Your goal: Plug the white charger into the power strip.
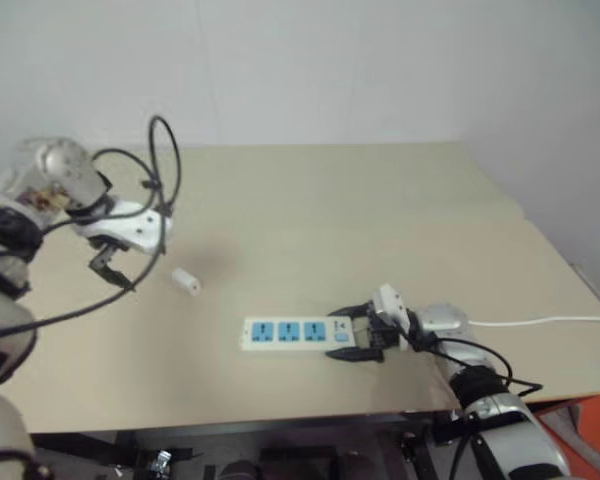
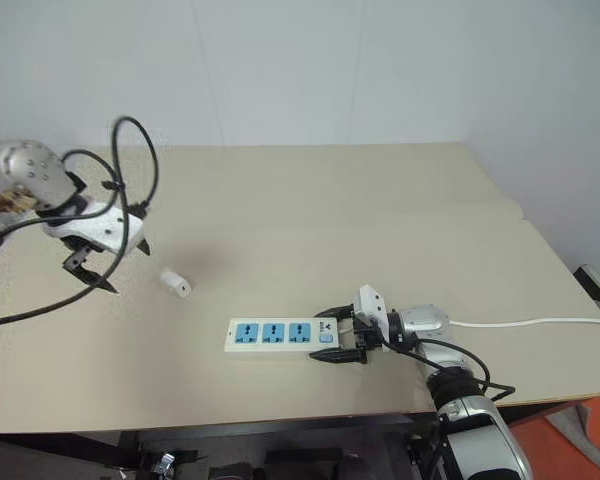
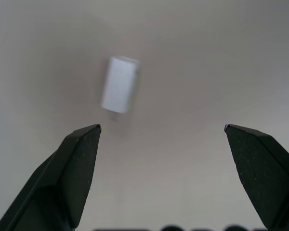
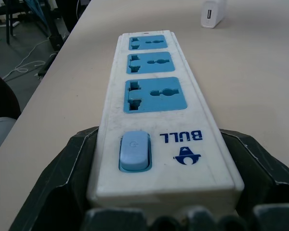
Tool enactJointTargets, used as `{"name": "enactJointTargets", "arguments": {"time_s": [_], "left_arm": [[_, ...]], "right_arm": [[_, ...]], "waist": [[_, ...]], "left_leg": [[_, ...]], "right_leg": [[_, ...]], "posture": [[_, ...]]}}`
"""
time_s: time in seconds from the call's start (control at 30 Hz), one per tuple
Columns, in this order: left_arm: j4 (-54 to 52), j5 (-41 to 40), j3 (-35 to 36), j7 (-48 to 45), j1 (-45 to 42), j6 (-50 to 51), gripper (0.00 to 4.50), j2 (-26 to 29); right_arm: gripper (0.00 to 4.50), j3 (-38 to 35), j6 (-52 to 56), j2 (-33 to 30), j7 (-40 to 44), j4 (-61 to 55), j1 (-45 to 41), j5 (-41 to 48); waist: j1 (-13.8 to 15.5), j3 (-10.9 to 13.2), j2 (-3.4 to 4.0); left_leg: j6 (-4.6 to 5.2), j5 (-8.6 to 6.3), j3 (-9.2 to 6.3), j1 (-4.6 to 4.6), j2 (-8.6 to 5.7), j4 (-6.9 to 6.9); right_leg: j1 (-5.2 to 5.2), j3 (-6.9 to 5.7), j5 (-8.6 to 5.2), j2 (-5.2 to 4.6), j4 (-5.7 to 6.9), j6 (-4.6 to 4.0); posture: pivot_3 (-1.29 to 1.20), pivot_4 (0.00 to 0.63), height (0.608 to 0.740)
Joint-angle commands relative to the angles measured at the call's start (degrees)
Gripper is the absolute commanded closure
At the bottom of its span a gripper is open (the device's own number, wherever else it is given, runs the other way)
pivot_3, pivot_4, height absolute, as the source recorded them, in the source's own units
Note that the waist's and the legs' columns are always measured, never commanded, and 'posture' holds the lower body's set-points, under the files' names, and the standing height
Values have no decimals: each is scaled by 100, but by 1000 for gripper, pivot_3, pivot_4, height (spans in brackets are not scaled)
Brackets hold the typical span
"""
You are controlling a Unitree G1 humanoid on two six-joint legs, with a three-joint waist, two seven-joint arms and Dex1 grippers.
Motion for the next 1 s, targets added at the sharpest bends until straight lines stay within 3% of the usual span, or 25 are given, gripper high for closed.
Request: {"name": "enactJointTargets", "arguments": {"time_s": [0.03, 0.23, 0.53, 1.0], "left_arm": [[436, 259, 63, -18, -301, -708, 0, -279], [869, 630, 358, -18, -287, -1398, 0, -829], [1170, 1520, 1160, 28, -11, -2130, 0, -1164], [1362, 3279, 1514, 1568, 235, -2272, 0, -1545]], "right_arm": [[1058, 21, 176, -150, -30, -232, 83, -103], [1058, 18, 468, -311, -83, -608, 262, -69], [1058, -27, 769, -411, -280, -993, 454, -32], [1058, -110, 1161, -527, -561, -1538, 743, 82]], "waist": [[11, 1, -1], [20, 2, -2], [20, 2, -3], [24, 2, -3]], "left_leg": [[1, 0, -1, -5, 1, 3], [9, -5, -3, -22, 1, 19], [11, -7, -7, -31, 2, 26], [13, -8, -10, -33, 2, 30]], "right_leg": [[-2, -1, 0, 0, 0, 0], [-6, -7, 2, -2, 0, 2], [-9, -13, 3, -2, 0, 4], [-8, -15, 5, -4, 4, 7]], "posture": [[0, 150, 740], [0, 150, 740], [0, 150, 740], [0, 150, 740]]}}
